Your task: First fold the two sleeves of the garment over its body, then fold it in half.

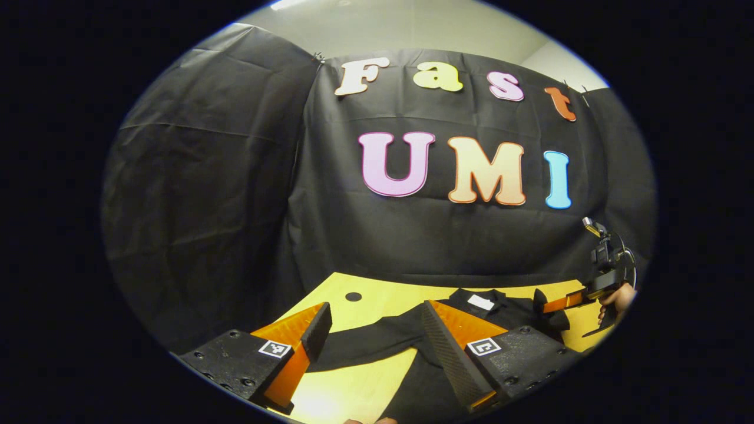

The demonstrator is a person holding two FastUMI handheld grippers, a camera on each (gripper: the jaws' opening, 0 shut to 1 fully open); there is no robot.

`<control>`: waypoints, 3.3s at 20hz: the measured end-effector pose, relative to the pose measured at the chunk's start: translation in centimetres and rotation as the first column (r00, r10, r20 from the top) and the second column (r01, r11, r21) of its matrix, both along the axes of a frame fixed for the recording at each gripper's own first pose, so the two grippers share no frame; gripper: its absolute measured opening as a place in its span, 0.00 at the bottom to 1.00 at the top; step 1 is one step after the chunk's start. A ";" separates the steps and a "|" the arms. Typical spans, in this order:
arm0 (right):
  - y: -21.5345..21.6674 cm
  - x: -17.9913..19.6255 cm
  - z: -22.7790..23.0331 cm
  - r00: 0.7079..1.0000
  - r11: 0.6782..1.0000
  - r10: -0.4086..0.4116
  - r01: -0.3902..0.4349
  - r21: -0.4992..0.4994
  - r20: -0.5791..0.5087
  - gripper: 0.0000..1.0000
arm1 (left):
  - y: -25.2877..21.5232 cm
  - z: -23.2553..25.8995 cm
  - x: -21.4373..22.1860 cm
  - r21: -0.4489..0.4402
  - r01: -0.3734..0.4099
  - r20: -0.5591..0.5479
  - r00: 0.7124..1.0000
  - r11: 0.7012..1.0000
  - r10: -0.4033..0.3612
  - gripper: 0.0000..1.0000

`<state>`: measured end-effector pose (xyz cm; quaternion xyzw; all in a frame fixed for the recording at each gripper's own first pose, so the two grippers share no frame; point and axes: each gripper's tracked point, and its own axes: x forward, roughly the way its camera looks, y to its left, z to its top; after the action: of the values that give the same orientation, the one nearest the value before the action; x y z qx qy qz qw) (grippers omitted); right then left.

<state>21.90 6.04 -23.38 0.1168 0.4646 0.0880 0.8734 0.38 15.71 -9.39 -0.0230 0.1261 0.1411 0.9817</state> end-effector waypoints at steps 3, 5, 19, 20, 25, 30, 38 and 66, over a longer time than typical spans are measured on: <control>5.8 1.0 0.0 0.996 0.995 0.089 -0.089 0.041 0.004 0.02 | 2.5 -1.0 -0.2 0.000 -0.030 -0.016 0.999 1.000 0.030 0.93; 9.4 1.3 0.0 0.989 0.986 0.149 -0.149 0.079 0.002 0.02 | 3.9 -2.0 -0.4 -0.001 -0.046 -0.032 0.998 0.999 0.046 0.91; 14.5 0.9 -1.9 0.973 0.973 0.228 -0.229 0.020 0.018 0.99 | 11.1 -7.6 -2.1 -0.042 -0.198 -0.125 0.973 0.979 0.192 0.91; 13.9 0.7 -1.1 0.974 0.974 0.225 -0.226 0.009 0.035 0.98 | 11.5 -8.3 -2.1 -0.043 -0.209 -0.137 0.970 0.977 0.201 0.92; 10.5 -1.6 1.6 0.969 0.970 0.238 -0.233 -0.070 0.074 0.98 | 14.1 -14.3 -3.2 -0.057 -0.325 -0.283 0.912 0.944 0.297 0.92; 8.4 -4.1 5.5 0.942 0.945 0.296 -0.265 -0.194 0.156 0.98 | 17.0 -21.0 -6.2 -0.016 -0.441 -0.478 0.792 0.898 0.380 0.92; 6.6 -7.0 11.3 0.932 0.959 0.250 -0.203 -0.197 0.261 0.98 | 17.4 -24.0 -6.6 0.020 -0.446 -0.647 0.676 0.895 0.351 0.92; -5.5 -12.1 13.4 0.948 0.973 -0.004 0.077 -0.218 0.320 0.98 | 9.9 -12.6 1.2 -0.286 -0.135 -0.493 0.870 0.949 -0.025 0.00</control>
<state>9.81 0.53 -9.94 0.0099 0.3227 0.0338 0.9458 1.61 25.58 -22.01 -0.1447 0.3910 0.1487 0.8967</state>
